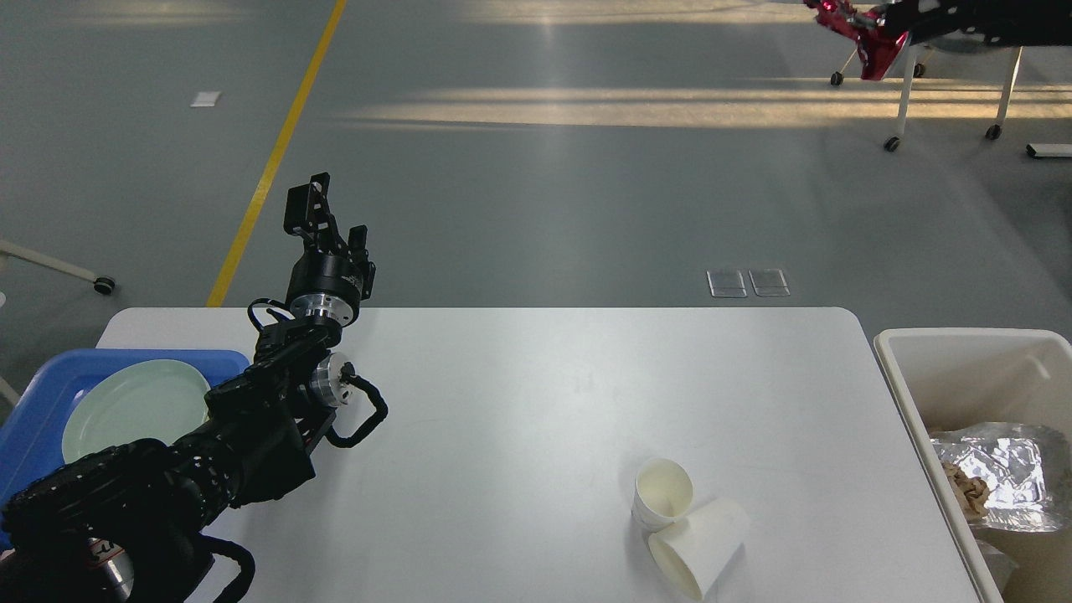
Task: Tidy desktop
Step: 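Lift the red can with the right gripper and carry it up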
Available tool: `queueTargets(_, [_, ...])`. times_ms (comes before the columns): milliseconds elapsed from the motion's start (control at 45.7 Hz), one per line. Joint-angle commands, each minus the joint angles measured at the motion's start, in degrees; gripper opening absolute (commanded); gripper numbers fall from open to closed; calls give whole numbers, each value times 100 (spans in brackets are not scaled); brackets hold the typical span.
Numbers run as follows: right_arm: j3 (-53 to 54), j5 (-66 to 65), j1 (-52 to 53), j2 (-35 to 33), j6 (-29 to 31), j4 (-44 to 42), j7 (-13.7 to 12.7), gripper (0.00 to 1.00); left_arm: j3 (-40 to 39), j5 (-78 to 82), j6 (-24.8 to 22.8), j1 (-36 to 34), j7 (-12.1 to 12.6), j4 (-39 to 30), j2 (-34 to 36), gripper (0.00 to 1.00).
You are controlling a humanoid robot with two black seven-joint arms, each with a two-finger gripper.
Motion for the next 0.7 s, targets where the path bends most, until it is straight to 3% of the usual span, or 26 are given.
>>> queueTargets(0, [18, 8, 336, 0, 0, -1, 0, 0, 0, 0, 0, -1, 0, 0, -6, 98])
queueTargets(197, [-52, -71, 82, 70, 0, -80, -18, 0, 0, 0, 0, -1, 0, 0, 2, 98])
queueTargets(591, [-70, -906, -3608, 430, -25, -1687, -9, 0, 0, 0, 0, -9, 0, 0, 2, 98])
queueTargets(679, [-114, -1064, -4355, 536, -639, -1881, -9, 0, 0, 0, 0, -1, 0, 0, 2, 98])
